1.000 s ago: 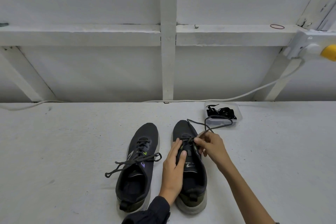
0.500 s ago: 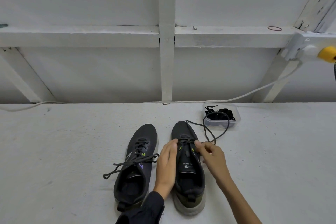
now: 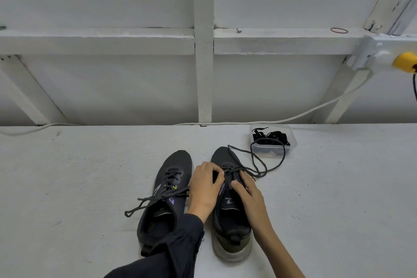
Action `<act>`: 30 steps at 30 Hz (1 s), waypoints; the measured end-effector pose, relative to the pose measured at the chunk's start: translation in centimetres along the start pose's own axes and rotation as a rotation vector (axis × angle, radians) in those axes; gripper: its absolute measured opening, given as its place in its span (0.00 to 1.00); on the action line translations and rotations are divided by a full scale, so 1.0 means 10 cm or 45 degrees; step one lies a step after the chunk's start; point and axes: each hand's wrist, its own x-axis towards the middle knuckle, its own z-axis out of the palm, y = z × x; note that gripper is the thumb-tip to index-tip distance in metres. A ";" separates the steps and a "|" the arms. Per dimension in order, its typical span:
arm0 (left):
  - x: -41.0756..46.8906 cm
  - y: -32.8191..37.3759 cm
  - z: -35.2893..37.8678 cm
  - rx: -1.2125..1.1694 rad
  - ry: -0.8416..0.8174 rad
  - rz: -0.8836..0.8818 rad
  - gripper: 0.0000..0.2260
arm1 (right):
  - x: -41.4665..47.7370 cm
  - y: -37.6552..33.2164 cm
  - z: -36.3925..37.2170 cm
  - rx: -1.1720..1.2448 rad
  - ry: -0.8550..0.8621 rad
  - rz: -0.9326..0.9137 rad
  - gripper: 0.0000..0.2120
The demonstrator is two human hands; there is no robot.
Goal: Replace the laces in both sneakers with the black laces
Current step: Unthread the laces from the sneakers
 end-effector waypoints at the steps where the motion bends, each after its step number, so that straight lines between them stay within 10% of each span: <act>1: 0.01 0.01 0.00 0.050 0.004 0.009 0.03 | 0.00 0.00 0.00 -0.007 -0.018 0.015 0.26; 8: 0.16 0.07 0.08 0.212 -0.005 -0.064 0.05 | 0.02 0.04 0.01 -0.051 -0.049 -0.021 0.23; 16: -0.03 -0.03 0.05 -0.285 0.101 -0.162 0.06 | 0.04 0.05 0.00 -0.037 -0.068 -0.087 0.17; 30: 0.10 0.06 0.01 0.020 0.132 -0.282 0.07 | 0.04 0.09 0.00 0.003 -0.070 -0.084 0.21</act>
